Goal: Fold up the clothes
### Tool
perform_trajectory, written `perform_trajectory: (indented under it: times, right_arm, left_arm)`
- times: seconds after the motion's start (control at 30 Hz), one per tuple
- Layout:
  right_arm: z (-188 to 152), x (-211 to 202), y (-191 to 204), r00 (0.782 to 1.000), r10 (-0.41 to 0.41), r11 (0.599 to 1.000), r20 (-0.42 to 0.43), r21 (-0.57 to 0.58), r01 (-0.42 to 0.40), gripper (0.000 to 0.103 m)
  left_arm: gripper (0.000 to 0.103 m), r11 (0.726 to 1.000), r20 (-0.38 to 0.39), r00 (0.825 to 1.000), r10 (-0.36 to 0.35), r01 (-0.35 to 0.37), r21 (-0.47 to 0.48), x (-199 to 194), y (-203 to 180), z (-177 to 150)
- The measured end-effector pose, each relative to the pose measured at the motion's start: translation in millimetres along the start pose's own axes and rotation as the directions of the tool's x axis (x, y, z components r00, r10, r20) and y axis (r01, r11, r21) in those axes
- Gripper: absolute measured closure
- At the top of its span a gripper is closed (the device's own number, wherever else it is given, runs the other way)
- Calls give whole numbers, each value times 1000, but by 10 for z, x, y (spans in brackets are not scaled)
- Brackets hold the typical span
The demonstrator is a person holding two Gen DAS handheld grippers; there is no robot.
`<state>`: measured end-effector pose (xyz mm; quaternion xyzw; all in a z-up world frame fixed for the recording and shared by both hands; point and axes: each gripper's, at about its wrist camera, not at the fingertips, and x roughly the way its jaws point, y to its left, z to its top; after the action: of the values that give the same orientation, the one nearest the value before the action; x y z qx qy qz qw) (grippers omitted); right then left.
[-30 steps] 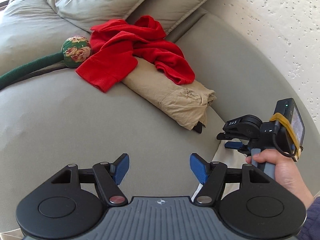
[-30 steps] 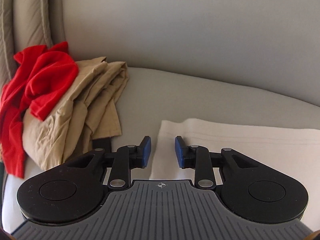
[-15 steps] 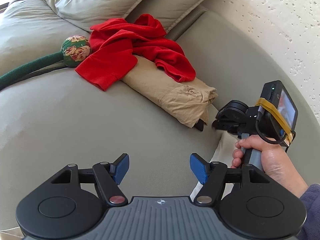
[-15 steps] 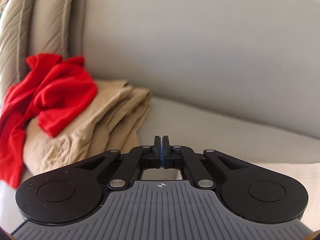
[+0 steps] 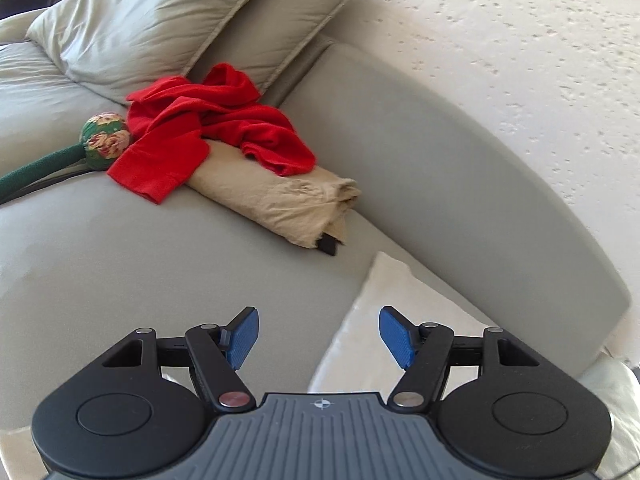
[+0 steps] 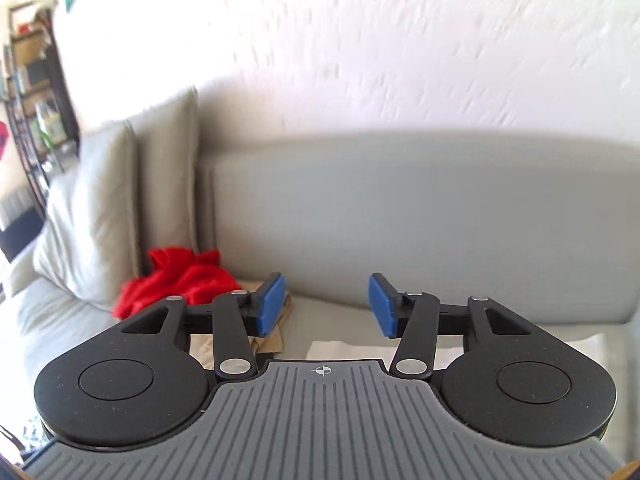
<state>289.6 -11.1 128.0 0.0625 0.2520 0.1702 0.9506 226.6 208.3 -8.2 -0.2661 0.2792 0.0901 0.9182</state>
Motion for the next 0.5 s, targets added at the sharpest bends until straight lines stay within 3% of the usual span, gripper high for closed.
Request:
perform_trajectory:
  times: [0.13,0.27,0.37,0.5]
  right_arm:
    - [-6,-1338,-346,999,-6,1000,34,-5,6,40]
    - [-263,-2310,-668,999,-11,1000,30,26,10,35]
    - [-626,-2772,-903,1000,19,995,14,102,-20,30]
    - [-1383,-2874,-1192,997,49,972,-65,233,-33,29]
  left_arm:
    - [38,995,-21,996,-92,93,35,-576,-324,-147]
    - [34,960,-27,987,-160,162,228,-1314,-689,-366]
    - [32,929,-86,980,-181,199,312,-1643,-795,-634]
    - [32,902,-188,979,-84,155,403,-1643,-828,-1215]
